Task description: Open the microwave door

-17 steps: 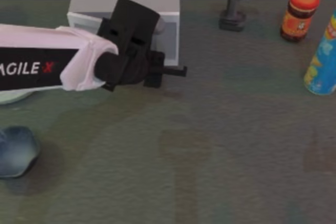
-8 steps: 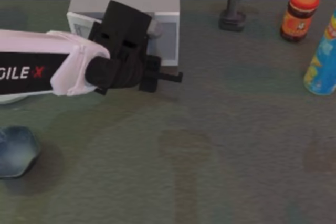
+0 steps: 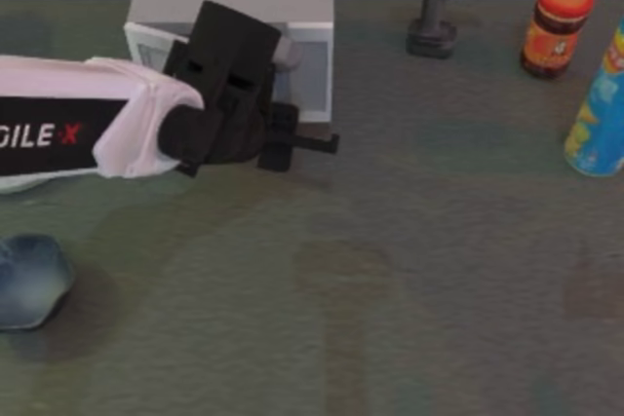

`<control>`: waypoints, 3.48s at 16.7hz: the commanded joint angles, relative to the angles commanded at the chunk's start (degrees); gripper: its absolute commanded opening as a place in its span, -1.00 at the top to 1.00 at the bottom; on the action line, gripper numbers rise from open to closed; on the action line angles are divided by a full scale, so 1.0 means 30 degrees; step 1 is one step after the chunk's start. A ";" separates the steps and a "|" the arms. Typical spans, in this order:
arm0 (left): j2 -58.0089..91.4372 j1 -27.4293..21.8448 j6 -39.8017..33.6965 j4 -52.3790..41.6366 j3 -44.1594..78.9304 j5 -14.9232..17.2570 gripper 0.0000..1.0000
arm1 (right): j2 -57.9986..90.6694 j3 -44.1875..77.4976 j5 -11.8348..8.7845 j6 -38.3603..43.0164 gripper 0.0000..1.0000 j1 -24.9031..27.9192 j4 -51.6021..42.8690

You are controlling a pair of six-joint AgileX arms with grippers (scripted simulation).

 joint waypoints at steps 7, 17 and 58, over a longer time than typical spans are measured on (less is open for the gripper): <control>0.0000 0.0000 0.0000 0.0000 0.0000 0.0000 1.00 | 0.0000 0.0000 0.0000 0.0000 -1.00 0.0000 0.0000; 0.0012 -0.0117 -0.0048 0.0005 0.0024 0.0173 1.00 | 0.0000 0.0000 0.0000 0.0000 -1.00 0.0000 0.0000; -0.1425 0.0876 0.2556 0.0652 -0.1852 0.2185 1.00 | 0.0000 0.0000 0.0000 0.0000 -1.00 0.0000 0.0000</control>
